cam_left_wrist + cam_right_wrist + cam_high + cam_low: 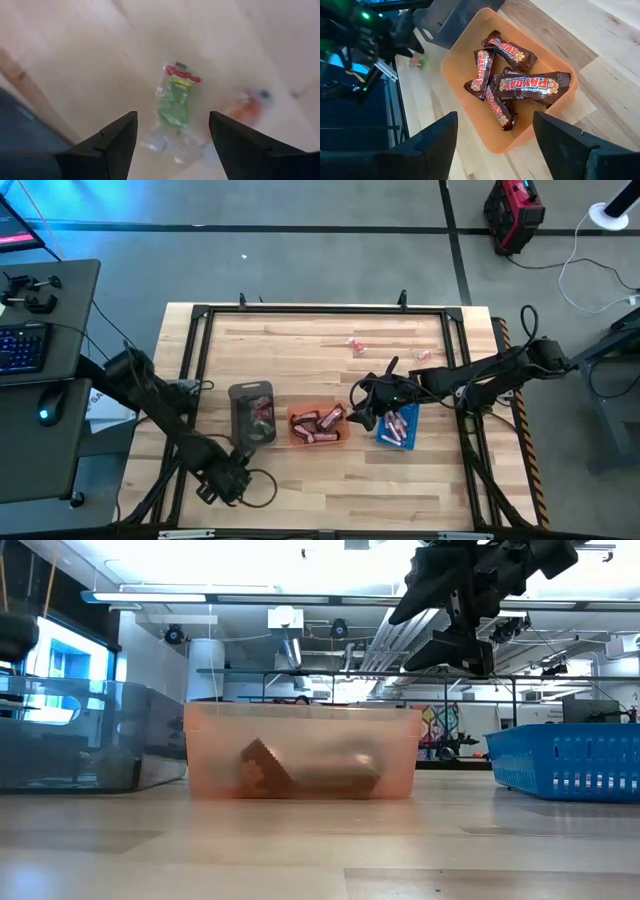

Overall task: Sort candy by brand, put in halloween buckets
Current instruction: Put the green gummy into the black bin

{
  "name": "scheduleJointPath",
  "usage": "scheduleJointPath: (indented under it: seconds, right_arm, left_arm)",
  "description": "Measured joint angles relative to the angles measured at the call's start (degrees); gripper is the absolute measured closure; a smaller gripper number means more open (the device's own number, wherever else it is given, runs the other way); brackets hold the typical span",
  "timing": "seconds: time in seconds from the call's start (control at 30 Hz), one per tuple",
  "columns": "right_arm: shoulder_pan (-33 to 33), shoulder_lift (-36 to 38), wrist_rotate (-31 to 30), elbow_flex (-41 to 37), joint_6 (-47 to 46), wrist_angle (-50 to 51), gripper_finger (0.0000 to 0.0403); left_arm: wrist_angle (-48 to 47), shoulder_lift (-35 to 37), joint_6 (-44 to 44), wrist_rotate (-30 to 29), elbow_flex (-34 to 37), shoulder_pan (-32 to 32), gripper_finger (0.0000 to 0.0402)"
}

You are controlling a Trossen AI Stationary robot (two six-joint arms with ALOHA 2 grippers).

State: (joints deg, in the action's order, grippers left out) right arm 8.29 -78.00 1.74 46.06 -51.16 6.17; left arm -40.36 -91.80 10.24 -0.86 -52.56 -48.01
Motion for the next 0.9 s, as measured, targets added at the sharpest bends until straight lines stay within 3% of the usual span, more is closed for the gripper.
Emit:
scheduleJointPath:
  seconds: [0.37,0.47,0.67,0.9]
  right_arm:
    - [0.0,0.0,0.0,0.0,0.0,0.0,0.0151]
    - [0.0,0.0,0.0,0.0,0.0,0.0,0.0151]
    - [0.0,0.0,0.0,0.0,0.2,0.3,0.0151]
    - [0.0,0.0,0.0,0.0,0.2,1.4,0.0151]
  left_arm:
    - [1.6,-5.5,-3.1,-2.6,-0.3,2.0,0.0178]
    - [1.8,-4.5,-2.6,-1.4,-0.1,2.8,0.0222]
    - [1.8,-0.5,-1.1,2.8,0.2,5.3,0.0376]
    - [-0.8,9.4,4.2,8.5,-1.1,7.8,0.038]
